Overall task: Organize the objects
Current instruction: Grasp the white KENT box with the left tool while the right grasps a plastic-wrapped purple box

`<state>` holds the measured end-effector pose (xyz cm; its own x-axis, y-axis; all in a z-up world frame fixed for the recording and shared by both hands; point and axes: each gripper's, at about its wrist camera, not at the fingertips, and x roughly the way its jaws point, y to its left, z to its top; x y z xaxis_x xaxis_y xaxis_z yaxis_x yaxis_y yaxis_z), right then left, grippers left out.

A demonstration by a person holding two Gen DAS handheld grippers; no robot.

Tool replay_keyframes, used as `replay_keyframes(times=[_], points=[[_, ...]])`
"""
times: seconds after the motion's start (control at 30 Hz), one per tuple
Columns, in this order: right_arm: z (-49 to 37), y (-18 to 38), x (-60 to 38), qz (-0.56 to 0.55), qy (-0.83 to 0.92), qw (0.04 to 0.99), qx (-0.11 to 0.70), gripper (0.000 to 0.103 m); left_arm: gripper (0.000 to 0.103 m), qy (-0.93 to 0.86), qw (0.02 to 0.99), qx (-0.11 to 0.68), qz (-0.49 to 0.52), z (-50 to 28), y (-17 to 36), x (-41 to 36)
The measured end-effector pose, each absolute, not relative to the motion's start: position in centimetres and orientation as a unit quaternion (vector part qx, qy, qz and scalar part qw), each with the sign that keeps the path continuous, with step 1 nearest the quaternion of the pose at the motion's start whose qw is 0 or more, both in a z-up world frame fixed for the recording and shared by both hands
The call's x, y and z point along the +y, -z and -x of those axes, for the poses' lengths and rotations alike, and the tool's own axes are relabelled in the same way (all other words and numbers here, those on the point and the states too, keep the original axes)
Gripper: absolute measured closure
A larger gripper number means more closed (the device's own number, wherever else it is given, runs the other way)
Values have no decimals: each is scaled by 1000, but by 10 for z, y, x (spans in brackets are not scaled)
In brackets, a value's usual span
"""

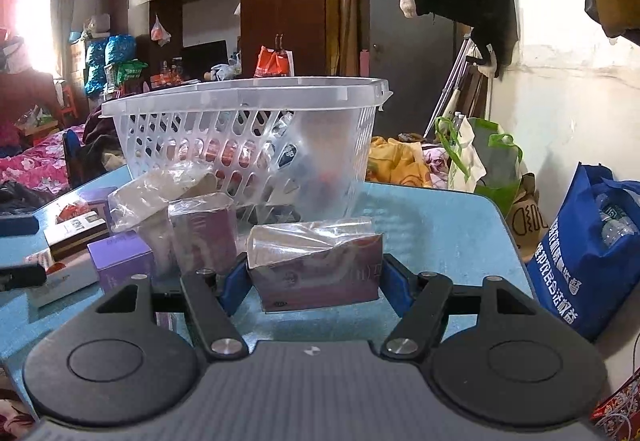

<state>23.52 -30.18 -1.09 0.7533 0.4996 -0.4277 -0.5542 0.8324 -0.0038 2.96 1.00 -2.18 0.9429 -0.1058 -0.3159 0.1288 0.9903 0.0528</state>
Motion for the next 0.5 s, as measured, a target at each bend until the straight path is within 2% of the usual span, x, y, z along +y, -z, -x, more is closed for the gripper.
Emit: replay_keyframes(times=[0.1,0.17,0.37,0.5], points=[[-236,11,-301,65,-283,933,210,32,24,59,984,167,-27,-44,18,9],[-236,11,-301,65,-284,933,210,32,38,55,983,176,-24,-52,19,6],[-235,11,-302,65,-285,934,206,32,60,48,982,183,-24,-56,26,2],[-234,11,-304,61,-285,935,202,32,60,36,986,160,-28,-47,25,4]])
